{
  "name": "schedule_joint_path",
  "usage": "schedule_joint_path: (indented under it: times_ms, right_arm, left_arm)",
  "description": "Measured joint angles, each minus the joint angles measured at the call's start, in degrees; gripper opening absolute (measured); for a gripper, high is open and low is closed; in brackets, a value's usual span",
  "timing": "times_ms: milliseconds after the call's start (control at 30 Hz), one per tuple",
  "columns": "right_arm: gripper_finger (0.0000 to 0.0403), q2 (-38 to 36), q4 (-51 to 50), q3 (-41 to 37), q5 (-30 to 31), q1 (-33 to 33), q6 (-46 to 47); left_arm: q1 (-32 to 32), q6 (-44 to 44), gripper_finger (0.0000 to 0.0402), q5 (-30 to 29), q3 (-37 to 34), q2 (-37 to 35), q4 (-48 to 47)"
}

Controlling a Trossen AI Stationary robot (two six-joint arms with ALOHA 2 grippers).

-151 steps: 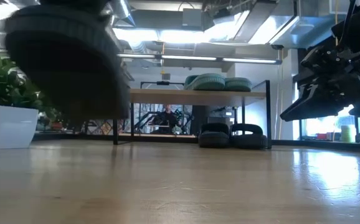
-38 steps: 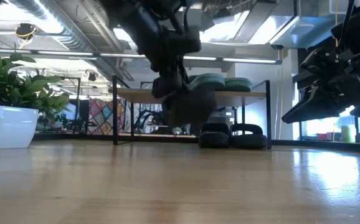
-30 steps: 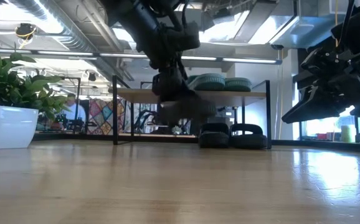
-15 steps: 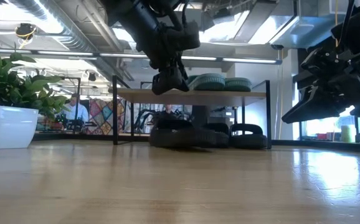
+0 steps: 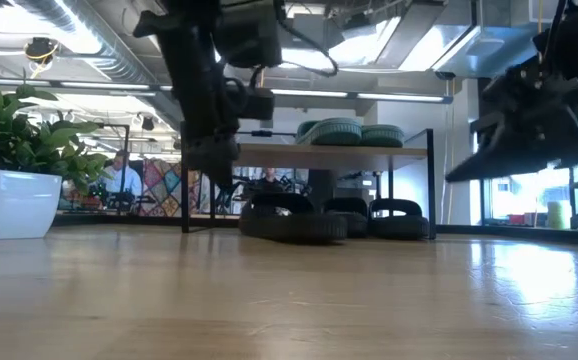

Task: Pick and place slides into the shelf
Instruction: Put the black slide under the shelf

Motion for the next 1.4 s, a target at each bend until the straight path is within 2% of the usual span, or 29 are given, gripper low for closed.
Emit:
schedule_joint_path:
  times_ms: [200, 333, 500, 967, 1400]
  right_arm:
    - [0.0122, 0.08, 6.96, 0.0, -5.99, 0.03, -1.92]
    - [0.0122, 1.35, 9.16, 0.02, -6.47, -0.02, -1.85]
    - [0.0122, 5.92, 13.21, 1.4, -6.61, -0.99, -1.43]
    - [0.0122, 33.14, 12.37, 16.0, -9.58, -7.73, -1.87]
    - [0.0122, 49.76, 12.03, 28.17, -9.69, -8.25, -4.93]
  left_arm:
    - [3.25, -4.51, 0.0181, 3.26, 0.0, 0.1, 0.54]
    - [6.21, -4.52, 0.0181, 9.0, -0.09, 1.0, 2.2]
    - [8.67, -2.13, 0.0181, 10.23, -0.07, 3.32, 6.62]
    - [10.25, -2.41, 0.0181, 10.94, -0.04, 4.98, 9.22]
    - [10.25, -3.1, 0.0181, 10.48, -0.04, 4.98, 9.23]
